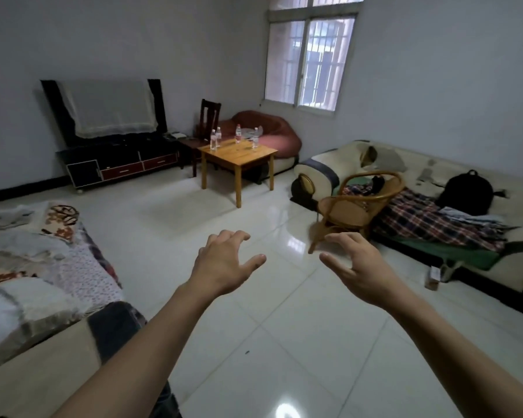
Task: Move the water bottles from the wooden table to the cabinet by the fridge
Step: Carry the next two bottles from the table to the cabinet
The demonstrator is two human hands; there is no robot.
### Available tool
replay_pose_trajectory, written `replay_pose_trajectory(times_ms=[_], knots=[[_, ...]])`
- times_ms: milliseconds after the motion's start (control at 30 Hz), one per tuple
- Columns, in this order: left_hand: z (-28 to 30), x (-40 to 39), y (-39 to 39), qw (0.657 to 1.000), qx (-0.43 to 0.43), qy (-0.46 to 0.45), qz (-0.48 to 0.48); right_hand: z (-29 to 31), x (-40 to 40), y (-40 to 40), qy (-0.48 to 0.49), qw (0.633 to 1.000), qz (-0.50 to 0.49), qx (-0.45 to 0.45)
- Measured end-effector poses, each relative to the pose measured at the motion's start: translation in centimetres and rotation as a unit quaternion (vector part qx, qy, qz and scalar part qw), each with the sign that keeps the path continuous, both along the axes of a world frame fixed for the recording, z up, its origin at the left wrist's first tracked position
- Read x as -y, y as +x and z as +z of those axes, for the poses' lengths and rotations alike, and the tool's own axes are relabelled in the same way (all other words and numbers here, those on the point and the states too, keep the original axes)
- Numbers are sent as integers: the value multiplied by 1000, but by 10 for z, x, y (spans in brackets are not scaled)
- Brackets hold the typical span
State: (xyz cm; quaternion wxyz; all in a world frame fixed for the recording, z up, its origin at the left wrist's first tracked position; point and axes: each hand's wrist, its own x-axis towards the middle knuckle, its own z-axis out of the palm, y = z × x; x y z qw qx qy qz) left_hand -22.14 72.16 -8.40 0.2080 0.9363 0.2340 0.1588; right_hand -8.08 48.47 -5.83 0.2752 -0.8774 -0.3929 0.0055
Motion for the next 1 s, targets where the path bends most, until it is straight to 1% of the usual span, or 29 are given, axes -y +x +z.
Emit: replay_pose_trajectory(times_ms=[67,200,400,533,733,867,1000], knots=[[4,11,23,1000,-9,11,-5,2,13,24,7,1000,-8,-7],[6,21,60,1000,-15,19,-4,3,27,68,7,1000,-10,9],[1,8,102,998,-46,38,-1,-3,13,114,-24,1000,-7,12],[-4,-24,138,998,-48,49,-4,-8,-14,146,-43,999,-14,21],[-7,-95,197,999,-9,33,-18,1,-77,198,-83,995,-36,38],[0,-152,229,1000,8,22,-16,20,-133,228,-81,995,-45,40],[6,-202,257,1000,16,18,-9,26,-184,249,-68,996,-49,31]])
